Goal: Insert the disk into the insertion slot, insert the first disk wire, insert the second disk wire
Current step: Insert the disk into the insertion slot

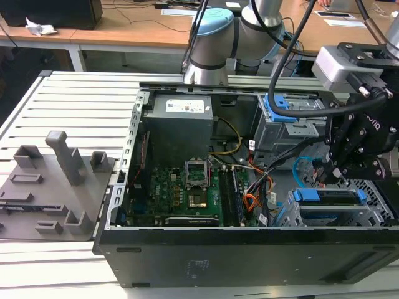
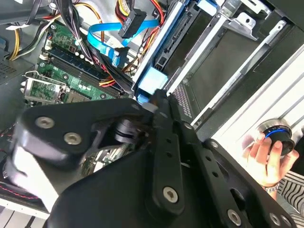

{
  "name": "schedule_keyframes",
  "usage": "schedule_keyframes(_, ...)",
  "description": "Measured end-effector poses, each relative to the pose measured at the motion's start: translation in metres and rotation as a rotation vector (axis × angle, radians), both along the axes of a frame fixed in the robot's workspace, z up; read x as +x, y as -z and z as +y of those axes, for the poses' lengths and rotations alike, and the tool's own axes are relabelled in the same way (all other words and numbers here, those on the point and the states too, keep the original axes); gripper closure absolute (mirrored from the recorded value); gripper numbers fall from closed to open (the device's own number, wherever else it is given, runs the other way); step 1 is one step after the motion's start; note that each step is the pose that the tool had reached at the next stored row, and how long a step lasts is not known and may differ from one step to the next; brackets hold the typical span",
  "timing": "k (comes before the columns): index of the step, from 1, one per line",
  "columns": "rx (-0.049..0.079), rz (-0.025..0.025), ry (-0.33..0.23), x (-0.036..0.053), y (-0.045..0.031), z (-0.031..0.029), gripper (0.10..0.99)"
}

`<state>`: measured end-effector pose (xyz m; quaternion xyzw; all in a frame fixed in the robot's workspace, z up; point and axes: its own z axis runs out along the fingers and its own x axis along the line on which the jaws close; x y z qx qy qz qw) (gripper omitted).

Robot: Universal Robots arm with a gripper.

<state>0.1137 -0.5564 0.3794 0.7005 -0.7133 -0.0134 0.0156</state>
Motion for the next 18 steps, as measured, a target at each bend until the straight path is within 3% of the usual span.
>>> schedule_keyframes(1,0.000,0.0001,0.000,0.0006,0.0018,0.0000,0.980)
schedule_keyframes(3,0.000,0.0007,0.000,0.0030,0.0096,0.0000,0.980)
schedule_keyframes(8,0.000,0.0018,0.000,0.0072,0.0193,0.0000,0.980)
schedule_keyframes(18,0.000,0.0019,0.000,0.0099,0.0200,0.0000,0.980)
